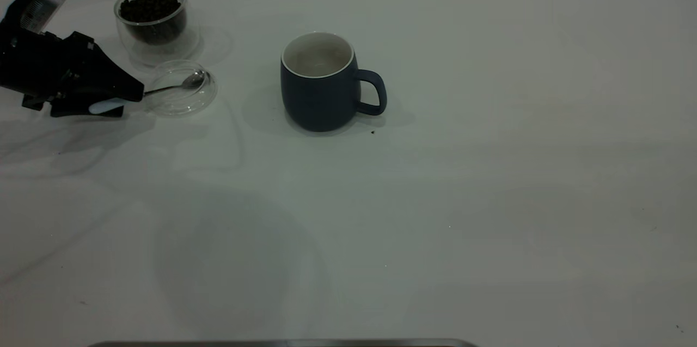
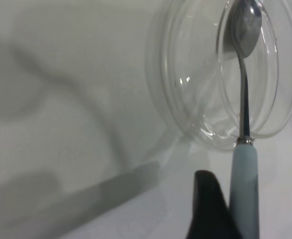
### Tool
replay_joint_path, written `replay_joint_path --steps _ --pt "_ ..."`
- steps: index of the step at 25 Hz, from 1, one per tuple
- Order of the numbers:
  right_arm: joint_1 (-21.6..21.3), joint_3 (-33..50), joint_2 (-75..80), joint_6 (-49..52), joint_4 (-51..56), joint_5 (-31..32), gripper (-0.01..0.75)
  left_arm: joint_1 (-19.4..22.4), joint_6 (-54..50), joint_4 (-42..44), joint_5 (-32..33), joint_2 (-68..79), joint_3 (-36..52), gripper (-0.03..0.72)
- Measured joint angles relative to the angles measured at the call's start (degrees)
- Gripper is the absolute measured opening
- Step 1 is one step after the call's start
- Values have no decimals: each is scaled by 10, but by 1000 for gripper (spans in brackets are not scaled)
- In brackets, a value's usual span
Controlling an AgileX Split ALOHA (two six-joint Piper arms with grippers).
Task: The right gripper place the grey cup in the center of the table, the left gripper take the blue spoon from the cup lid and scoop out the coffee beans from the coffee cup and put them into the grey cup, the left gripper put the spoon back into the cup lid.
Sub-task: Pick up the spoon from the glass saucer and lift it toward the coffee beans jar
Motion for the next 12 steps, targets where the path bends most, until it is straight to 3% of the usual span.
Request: replay_joint_path --steps 7,12 --pt "0 0 0 -1 0 0 460 0 0 1 0 0 0 307" --pt "0 0 0 -1 0 0 460 0 0 2 2 0 0 224"
